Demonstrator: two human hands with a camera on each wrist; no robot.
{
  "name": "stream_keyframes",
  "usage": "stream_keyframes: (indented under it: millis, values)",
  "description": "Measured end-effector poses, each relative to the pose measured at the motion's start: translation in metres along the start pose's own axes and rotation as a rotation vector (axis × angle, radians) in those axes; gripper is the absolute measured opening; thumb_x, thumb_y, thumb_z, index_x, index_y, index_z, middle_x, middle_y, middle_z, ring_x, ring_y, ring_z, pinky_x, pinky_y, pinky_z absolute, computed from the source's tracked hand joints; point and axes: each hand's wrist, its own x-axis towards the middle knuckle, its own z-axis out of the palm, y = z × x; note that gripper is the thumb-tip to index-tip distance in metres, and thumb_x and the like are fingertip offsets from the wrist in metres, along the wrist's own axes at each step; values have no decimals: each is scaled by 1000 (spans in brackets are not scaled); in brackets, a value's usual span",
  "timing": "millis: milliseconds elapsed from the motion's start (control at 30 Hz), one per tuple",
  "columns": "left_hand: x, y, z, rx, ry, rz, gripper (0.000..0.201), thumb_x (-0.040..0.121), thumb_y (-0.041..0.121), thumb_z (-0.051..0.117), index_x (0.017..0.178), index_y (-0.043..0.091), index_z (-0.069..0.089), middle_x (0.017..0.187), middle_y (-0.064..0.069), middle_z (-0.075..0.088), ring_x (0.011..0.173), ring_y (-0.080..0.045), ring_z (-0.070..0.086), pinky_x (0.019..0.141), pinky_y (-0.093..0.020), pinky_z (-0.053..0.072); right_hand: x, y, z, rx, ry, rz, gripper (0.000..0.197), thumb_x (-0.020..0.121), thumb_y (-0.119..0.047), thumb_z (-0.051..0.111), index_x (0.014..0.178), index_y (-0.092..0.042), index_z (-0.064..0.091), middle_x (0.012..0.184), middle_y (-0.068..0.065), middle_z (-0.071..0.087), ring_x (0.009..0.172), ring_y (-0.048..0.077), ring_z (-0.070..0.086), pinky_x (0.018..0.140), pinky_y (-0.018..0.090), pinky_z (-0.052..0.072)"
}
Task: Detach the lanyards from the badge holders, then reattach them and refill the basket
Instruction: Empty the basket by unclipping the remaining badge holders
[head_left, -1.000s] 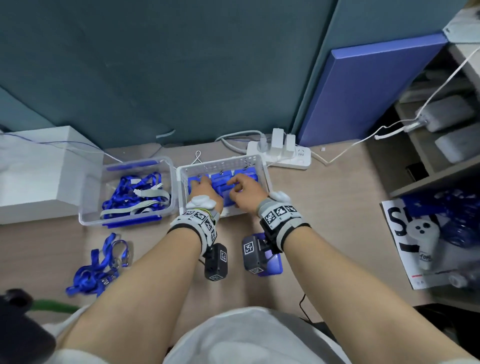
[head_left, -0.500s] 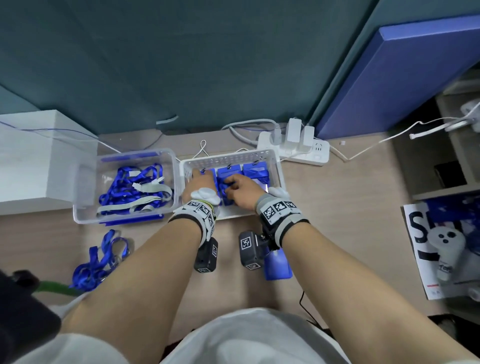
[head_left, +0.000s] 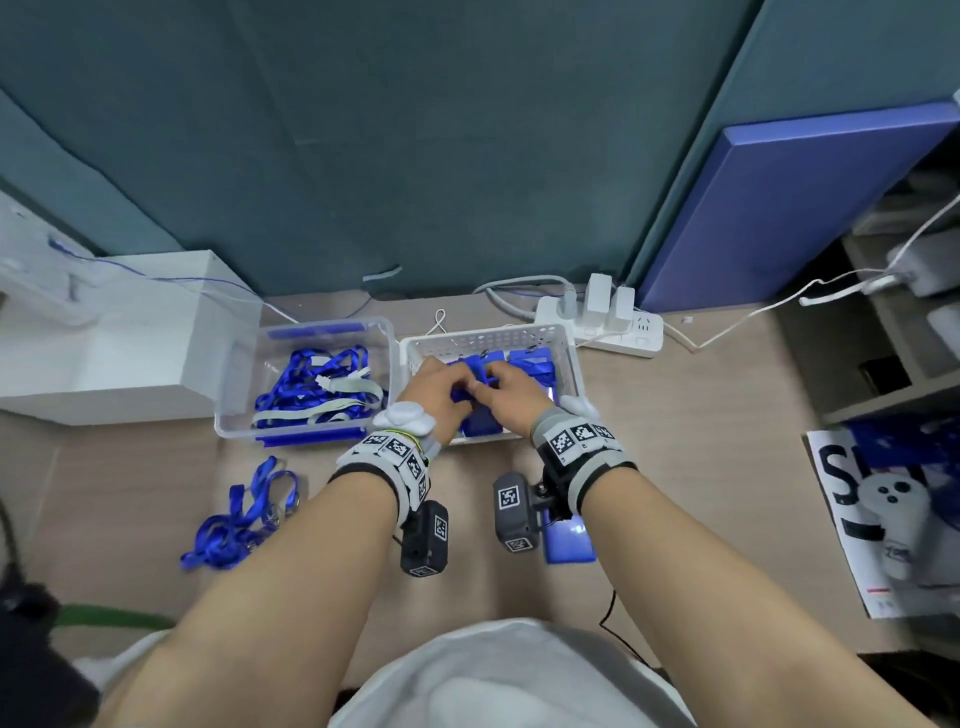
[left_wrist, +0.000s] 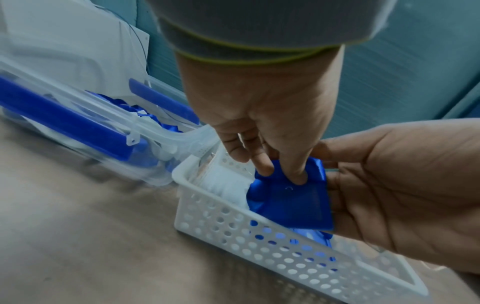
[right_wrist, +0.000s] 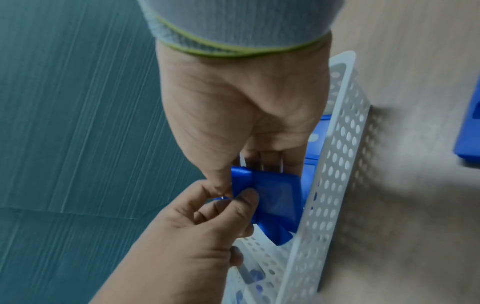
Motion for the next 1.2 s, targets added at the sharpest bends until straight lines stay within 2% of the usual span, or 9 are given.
stream_keyframes:
  millis: [100,200,333,400,533,700,933,1100,1200]
  values:
    - [-16,7,-7,-62,43,45,33,71,9,75,96,29,66,98,4,49,85,-14,57,78,-23,44,-20,-2,1,41,88,-26,22,101,-22,59,81,-19,50,79,0,52,75,20,50,71,33,38]
    - [-32,8,-14,-86,113,75,41,72,1,71,105,25,66,107,2,51,84,-15,58,83,-23,47,-38,-9,2,63,159,-28,25,100,-16,55,108,8,59,108,22,64,102,38,59,93,47,44]
    - [-53,2,-22,-62,190,92,46,75,-7,58,103,27,72,107,1,54,77,-19,60,77,-29,49,-52,-13,6,107,172,-17,29,95,-18,55,100,11,55,86,17,55,79,23,51,71,37,41]
    - [-62,-1,-25,-56,188,103,43,77,-6,57,99,27,74,105,1,55,78,-18,61,77,-27,48,-60,-14,8,112,160,-13,26,92,-20,56,89,6,52,82,21,48,76,19,44,68,36,35]
    - [-80,-10,-29,-47,154,82,25,80,3,68,88,26,73,97,4,57,75,-12,63,76,-26,48,-82,-17,15,102,120,-31,22,96,-8,53,77,-13,43,76,6,41,69,19,37,62,33,29]
    - [-99,-20,-25,-119,137,20,11,77,16,80,82,23,73,91,6,61,74,-7,65,73,-23,51,-93,-7,34,87,72,-10,6,94,-9,53,89,-7,53,83,3,53,73,22,46,65,33,37]
    - [-119,-35,-20,-31,125,15,13,71,15,78,75,24,70,90,6,54,71,-13,64,71,-32,56,-105,-6,53,62,68,-26,33,99,-18,60,73,-20,41,72,-1,44,61,15,37,56,29,28]
    - [-127,-38,-21,-156,245,-68,15,67,10,76,65,17,64,85,2,59,71,-20,61,65,-33,52,-113,-2,66,143,77,-15,30,99,-16,63,76,-20,44,72,-3,51,61,12,44,57,25,34]
    - [-126,-39,-23,-295,303,-174,22,70,10,78,63,23,62,86,2,65,74,-20,65,63,-25,49,-113,-1,69,220,73,29,19,97,-20,64,83,-18,52,92,11,68,78,23,60,70,34,47]
